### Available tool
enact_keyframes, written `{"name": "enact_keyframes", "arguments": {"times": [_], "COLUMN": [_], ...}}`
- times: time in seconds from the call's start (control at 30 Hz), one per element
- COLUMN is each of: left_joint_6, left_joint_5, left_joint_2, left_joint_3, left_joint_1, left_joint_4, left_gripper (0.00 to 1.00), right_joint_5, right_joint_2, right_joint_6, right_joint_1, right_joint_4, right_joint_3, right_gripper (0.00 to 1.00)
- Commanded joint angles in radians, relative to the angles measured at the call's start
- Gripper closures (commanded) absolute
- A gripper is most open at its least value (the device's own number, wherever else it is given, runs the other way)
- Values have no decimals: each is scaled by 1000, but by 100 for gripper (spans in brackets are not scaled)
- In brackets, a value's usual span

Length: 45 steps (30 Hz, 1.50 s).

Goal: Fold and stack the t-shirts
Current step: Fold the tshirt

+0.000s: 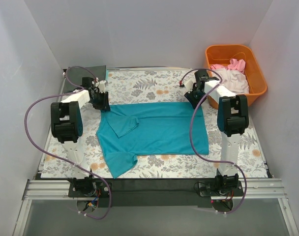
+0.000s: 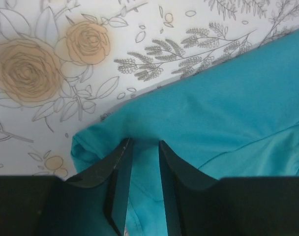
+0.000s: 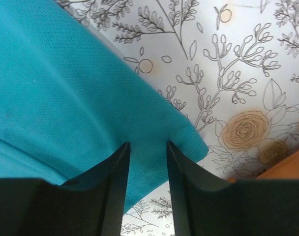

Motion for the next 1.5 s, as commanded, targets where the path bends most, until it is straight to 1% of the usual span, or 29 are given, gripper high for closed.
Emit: {"name": "enact_keyframes", "arguments": {"times": [0.0,0.1,0.13,0.17,0.27,0.37,0.4,0.43,0.5,0.53,0.57,0.63,0.67,0.7,0.73,0.77,0.8,0.83,0.87,0.9,0.97,1.0,1.03,1.07,1.13,1.2,1.3,1.43,1.47], "left_joint_6": [-24,-30,-28,-28,-25,-22,-21,-24,-21,-16,-12,7,16,27,40,85,112,145,206,234,266,336,361,378,419,450,481,484,511], "left_joint_5": [-90,-140,-147,-152,-140,-57,-29,30,78,148,173,231,244,251,255,261,265,268,268,261,242,247,251,248,232,225,195,152,138], "left_joint_2": [55,136,156,193,234,242,219,202,150,91,58,-47,-81,-124,-193,-233,-271,-308,-386,-416,-492,-512,-529,-549,-614,-664,-683,-669,-663], "left_joint_3": [38,100,148,173,277,342,350,356,345,339,333,293,269,218,183,148,109,18,-26,-75,-190,-221,-248,-317,-389,-474,-543,-581,-584], "left_joint_1": [2,5,8,11,13,12,13,13,13,13,15,15,15,16,16,19,21,21,22,22,22,22,21,21,22,22,18,15,13], "left_joint_4": [42,56,57,56,37,5,-1,-6,-9,-12,-24,-41,-58,-68,-81,-111,-125,-138,-166,-179,-219,-246,-271,-285,-273,-259,-236,-210,-201], "left_gripper": [72,75,75,75,73,66,61,59,55,51,45,42,42,41,38,38,38,38,39,39,40,42,44,45,46,48,49,50,50], "right_joint_5": [81,86,86,118,124,118,109,101,54,38,2,-32,-75,-88,-103,-129,-132,-132,-138,-129,-106,-103,-105,-115,-121,-114,-102,-66,-59], "right_joint_2": [65,120,135,167,218,226,217,203,119,82,-5,-97,-189,-237,-283,-368,-409,-447,-508,-535,-594,-611,-628,-657,-683,-702,-697,-690,-687], "right_joint_6": [32,44,47,50,60,64,67,73,72,67,57,44,32,6,-11,-29,-64,-83,-104,-114,-138,-144,-158,-164,-169,-167,-154,-169,-172], "right_joint_1": [6,11,11,12,17,26,29,32,43,47,55,55,57,58,57,57,57,60,60,61,61,61,63,66,80,92,107,130,135], "right_joint_4": [79,89,93,95,104,118,116,115,113,110,110,102,93,78,69,57,52,31,20,17,7,3,-2,-11,-10,6,44,89,92], "right_joint_3": [20,87,107,135,225,290,300,301,264,241,175,105,39,-7,-50,-92,-192,-237,-286,-366,-445,-509,-538,-566,-644,-683,-715,-765,-785], "right_gripper": [62,59,59,58,55,50,48,41,35,30,27,20,19,18,18,18,18,19,20,21,22,28,32,34,42,45,47,47,48]}}
